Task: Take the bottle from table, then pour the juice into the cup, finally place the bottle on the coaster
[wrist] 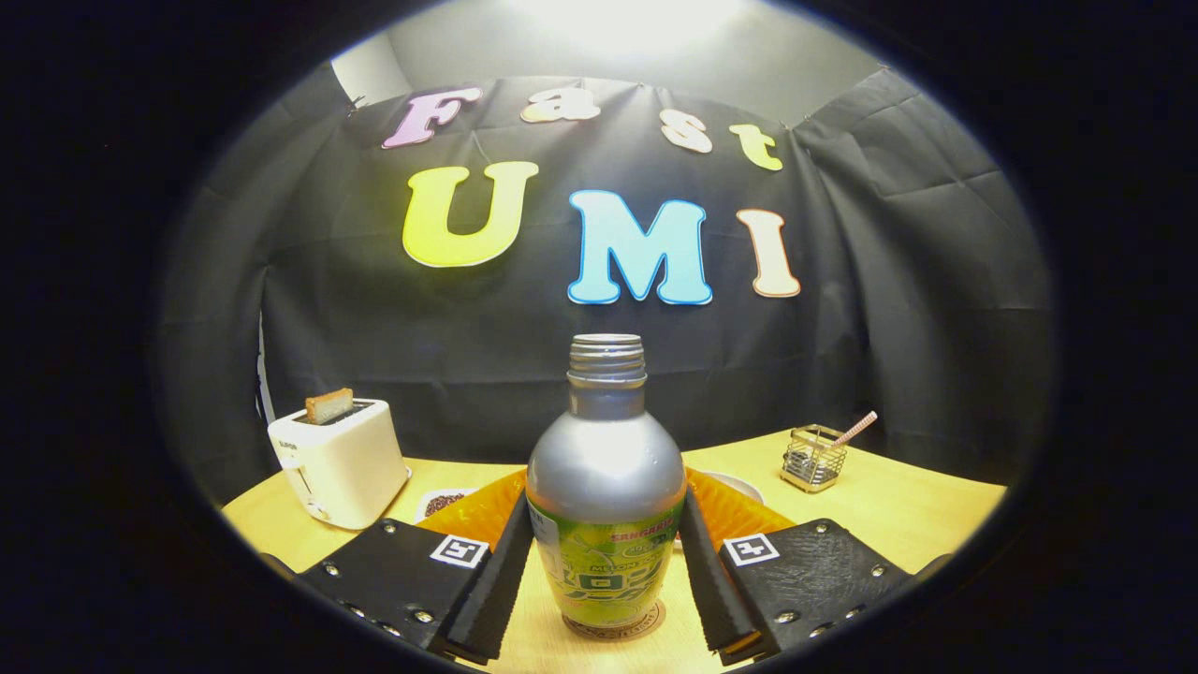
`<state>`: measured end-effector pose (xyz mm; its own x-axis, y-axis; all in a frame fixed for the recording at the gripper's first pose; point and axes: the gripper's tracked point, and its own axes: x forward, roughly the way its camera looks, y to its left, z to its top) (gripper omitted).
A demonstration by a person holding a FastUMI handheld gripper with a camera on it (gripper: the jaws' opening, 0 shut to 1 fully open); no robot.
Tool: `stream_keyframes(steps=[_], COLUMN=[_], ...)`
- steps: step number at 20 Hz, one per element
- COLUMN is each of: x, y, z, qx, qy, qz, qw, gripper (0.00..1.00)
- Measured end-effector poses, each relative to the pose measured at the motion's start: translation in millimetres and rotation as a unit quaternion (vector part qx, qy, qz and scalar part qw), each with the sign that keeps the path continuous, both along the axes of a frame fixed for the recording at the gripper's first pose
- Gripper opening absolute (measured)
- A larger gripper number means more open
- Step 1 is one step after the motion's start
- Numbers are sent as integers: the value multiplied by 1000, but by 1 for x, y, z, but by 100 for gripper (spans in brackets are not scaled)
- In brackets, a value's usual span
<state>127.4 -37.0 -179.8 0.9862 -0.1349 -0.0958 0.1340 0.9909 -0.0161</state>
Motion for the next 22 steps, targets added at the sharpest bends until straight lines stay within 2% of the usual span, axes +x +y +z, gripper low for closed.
stream_keyframes(steps=[11, 22], x=[22, 29], y=[1, -4], z=[-69, -73], qx=[-9, -24], qy=[42, 28], qz=[20, 17], qw=[999, 999], gripper=[77, 77])
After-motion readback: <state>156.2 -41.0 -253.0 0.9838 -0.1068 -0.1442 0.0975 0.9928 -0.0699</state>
